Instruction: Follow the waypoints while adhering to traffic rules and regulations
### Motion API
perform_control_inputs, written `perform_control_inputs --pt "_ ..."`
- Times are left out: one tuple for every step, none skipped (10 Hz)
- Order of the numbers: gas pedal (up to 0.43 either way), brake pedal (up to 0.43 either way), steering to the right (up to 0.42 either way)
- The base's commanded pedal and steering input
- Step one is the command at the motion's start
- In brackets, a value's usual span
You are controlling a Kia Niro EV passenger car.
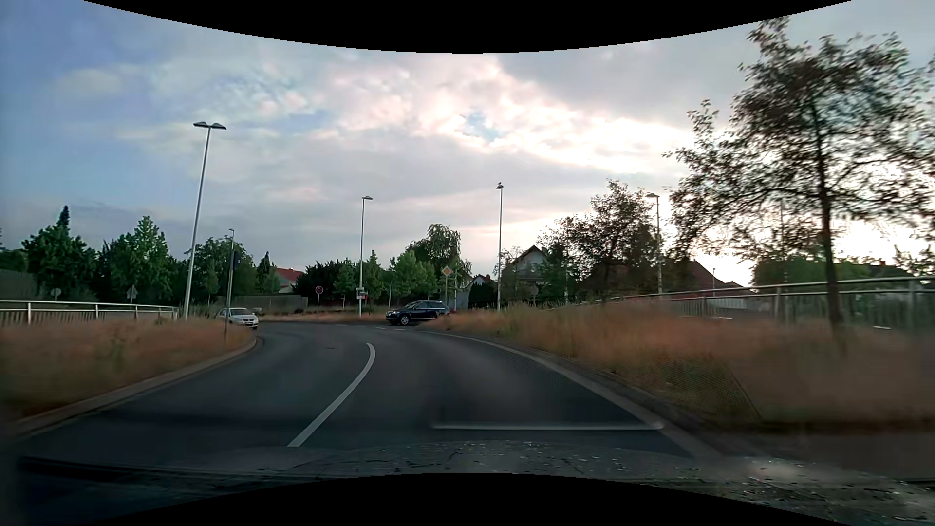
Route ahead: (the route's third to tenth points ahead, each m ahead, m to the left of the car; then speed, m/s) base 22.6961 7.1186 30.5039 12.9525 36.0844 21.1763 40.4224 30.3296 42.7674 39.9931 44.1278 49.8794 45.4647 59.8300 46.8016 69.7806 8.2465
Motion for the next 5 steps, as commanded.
perform_control_inputs --pt "0.130 0.000 -0.083" --pt "0.130 0.000 -0.090" --pt "0.130 0.000 -0.093" --pt "0.130 0.000 -0.095" --pt "0.118 0.000 -0.096"
